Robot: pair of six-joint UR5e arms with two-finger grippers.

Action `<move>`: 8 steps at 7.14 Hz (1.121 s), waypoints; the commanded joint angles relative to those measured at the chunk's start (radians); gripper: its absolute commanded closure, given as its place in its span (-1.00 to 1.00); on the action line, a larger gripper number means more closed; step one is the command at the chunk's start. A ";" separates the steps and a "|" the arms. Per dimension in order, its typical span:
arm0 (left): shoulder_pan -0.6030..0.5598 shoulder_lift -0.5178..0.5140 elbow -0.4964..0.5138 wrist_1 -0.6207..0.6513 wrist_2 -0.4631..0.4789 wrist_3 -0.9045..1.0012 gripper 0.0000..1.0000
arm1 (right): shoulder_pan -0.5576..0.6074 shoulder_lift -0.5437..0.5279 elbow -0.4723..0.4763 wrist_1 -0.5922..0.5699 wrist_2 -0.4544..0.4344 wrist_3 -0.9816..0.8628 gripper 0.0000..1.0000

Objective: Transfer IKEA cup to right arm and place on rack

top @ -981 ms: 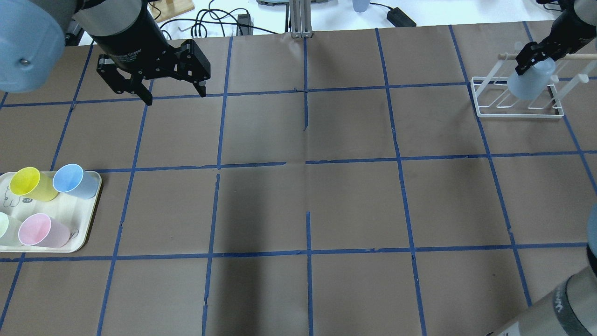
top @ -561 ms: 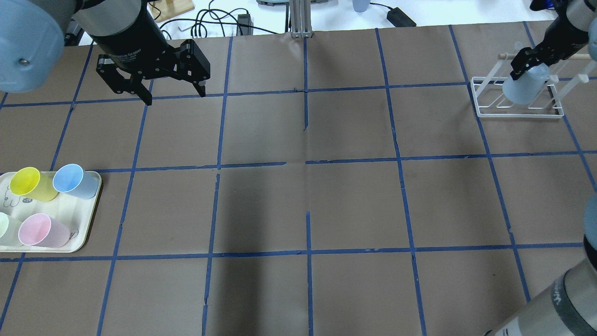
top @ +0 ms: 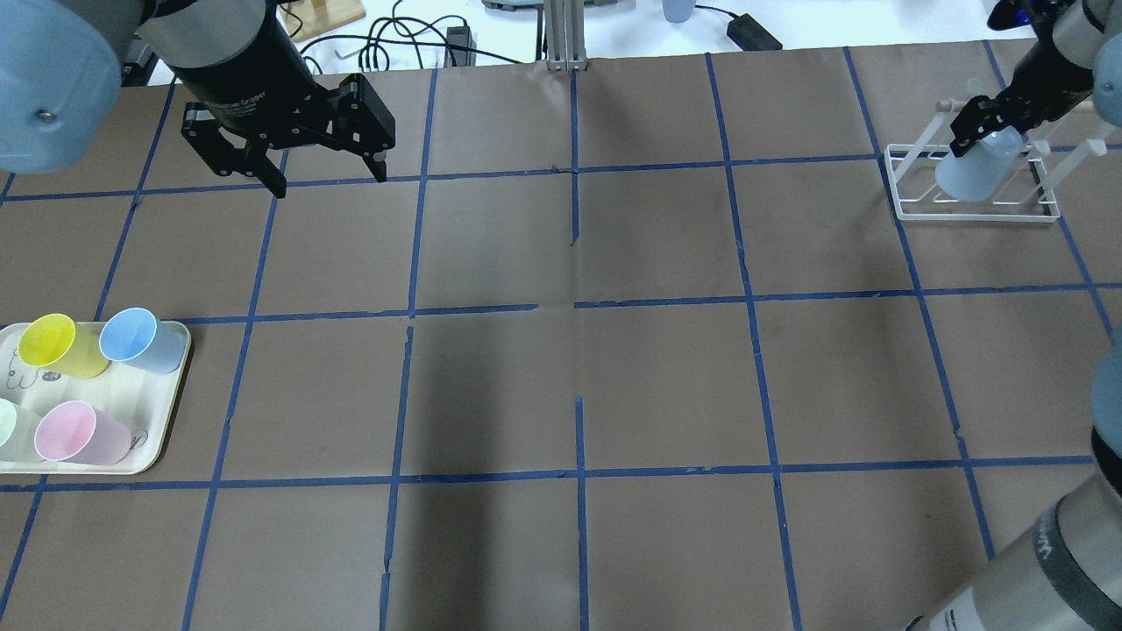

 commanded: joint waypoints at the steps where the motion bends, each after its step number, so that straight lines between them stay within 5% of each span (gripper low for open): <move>1: 0.000 0.000 0.000 0.000 -0.001 0.000 -1.00 | 0.000 0.000 -0.002 -0.002 0.000 0.003 -1.00; 3: 0.000 0.000 0.000 0.000 -0.001 0.000 -1.00 | 0.005 -0.023 -0.025 0.019 -0.014 0.018 -1.00; 8: 0.002 0.000 0.002 0.001 -0.001 0.002 -1.00 | 0.082 -0.360 -0.025 0.520 -0.011 0.248 -1.00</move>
